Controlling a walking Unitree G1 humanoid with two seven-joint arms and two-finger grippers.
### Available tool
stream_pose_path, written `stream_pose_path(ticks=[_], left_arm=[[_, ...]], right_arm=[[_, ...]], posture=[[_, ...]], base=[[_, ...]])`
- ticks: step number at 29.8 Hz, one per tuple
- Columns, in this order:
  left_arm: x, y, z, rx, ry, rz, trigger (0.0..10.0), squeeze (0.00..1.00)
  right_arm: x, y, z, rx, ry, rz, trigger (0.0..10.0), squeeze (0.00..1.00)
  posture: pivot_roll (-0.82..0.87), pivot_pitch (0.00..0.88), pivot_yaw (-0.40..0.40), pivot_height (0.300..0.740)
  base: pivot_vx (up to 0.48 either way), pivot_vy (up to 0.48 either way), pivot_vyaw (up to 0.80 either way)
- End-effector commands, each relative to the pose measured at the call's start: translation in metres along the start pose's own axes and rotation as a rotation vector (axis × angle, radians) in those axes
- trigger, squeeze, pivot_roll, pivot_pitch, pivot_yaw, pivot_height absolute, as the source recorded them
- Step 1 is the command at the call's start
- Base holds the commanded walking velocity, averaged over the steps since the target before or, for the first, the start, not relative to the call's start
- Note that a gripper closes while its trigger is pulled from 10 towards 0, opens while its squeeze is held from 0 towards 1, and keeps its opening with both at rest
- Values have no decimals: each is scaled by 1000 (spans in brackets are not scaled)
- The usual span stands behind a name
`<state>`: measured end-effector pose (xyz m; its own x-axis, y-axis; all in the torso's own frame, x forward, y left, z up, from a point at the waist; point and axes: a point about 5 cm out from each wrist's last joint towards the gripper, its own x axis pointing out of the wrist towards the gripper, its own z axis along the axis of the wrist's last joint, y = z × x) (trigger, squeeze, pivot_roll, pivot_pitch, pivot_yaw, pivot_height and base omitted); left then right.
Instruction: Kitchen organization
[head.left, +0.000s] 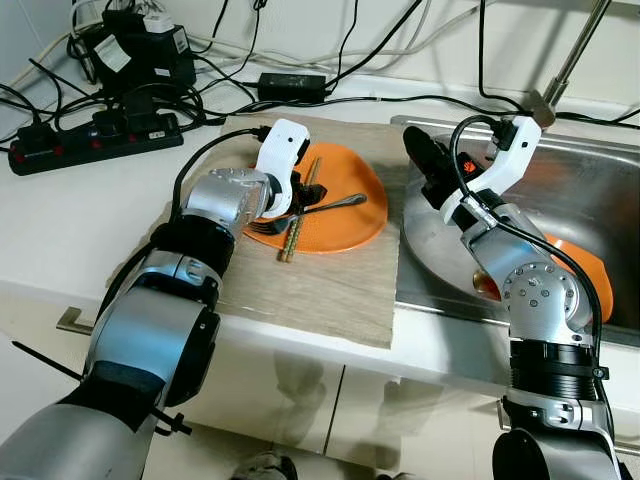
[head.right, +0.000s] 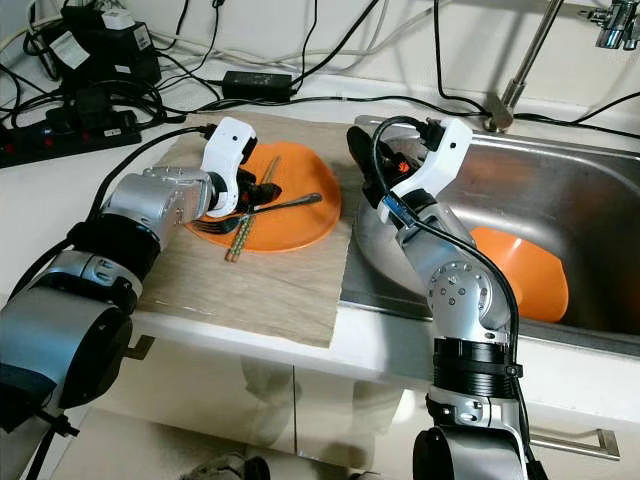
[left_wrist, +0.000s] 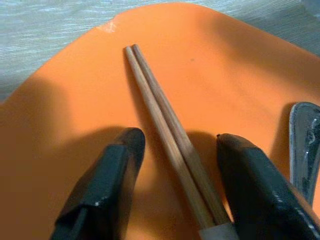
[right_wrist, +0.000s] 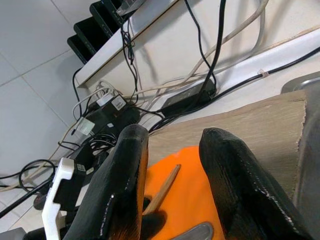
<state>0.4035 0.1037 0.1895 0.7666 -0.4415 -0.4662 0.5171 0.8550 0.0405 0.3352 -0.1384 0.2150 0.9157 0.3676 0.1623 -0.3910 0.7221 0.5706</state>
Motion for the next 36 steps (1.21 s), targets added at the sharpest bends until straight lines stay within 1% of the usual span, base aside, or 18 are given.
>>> stream_pose_path(ticks=[1, 7, 11, 16, 20, 26, 30, 31, 34, 36], left_arm=[[2, 0, -3, 1, 20, 9, 0, 0], [1, 6, -1, -4, -8, 37, 0, 0], [0, 7, 1, -6, -19, 41, 0, 0], [-3, 14, 11, 9, -79, 84, 0, 0], [-5, 18, 14, 12, -94, 106, 0, 0], [-6, 20, 16, 11, -120, 111, 0, 0], [-7, 19, 23, 26, -151, 108, 0, 0], [-8, 18, 30, 38, -179, 98, 0, 0], [-9, 17, 34, 39, -198, 90, 0, 0], [-11, 16, 42, 42, -230, 83, 0, 0]], right_arm=[[-4, -3, 2, -4, -8, -21, 10000, 0], [-5, -4, 2, -6, -7, -29, 10000, 0], [-5, -5, 2, -6, -7, -32, 10000, 0], [-4, -6, 1, -6, -8, -40, 10000, 0], [-3, -6, 1, -5, -8, -41, 10000, 0], [-5, -8, -2, -7, -3, -51, 10000, 0], [-5, -8, -2, -9, -3, -52, 10000, 0], [-5, -9, -2, -9, -3, -54, 10000, 0], [-5, -9, -2, -9, -3, -54, 10000, 0], [-5, -9, -3, -8, -2, -56, 10000, 0]], posture=[[-86, 19, 7, 740], [-90, 11, 12, 740], [-90, 11, 11, 740], [-88, 15, 11, 740], [-88, 17, 11, 740], [-88, 16, 8, 740], [-85, 23, 10, 740], [-84, 21, 10, 740], [-83, 21, 10, 740], [-80, 20, 11, 740]], base=[[0, 0, 0], [0, 0, 0], [0, 0, 0], [0, 0, 0], [0, 0, 0], [0, 0, 0], [0, 0, 0], [0, 0, 0], [0, 0, 0], [0, 0, 0]])
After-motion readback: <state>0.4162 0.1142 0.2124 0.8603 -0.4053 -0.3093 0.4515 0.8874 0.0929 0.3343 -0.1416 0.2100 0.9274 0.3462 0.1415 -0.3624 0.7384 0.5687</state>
